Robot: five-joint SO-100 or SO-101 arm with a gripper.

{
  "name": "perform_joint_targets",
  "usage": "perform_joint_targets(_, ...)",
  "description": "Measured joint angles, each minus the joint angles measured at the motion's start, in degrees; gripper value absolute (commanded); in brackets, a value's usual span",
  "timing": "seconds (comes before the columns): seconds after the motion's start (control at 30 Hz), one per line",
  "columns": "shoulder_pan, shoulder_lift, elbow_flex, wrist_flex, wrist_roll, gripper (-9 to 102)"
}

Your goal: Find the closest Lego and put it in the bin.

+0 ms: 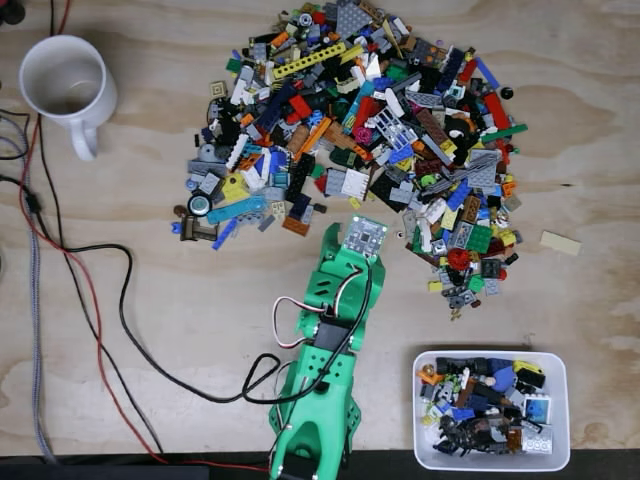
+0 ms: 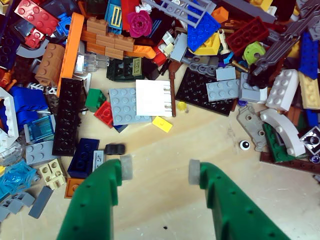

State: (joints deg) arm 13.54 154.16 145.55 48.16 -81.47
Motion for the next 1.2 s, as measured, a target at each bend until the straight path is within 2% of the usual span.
perform_joint_targets(1.2, 1.76, 0.00, 0.00, 0.88, -3.87, 17)
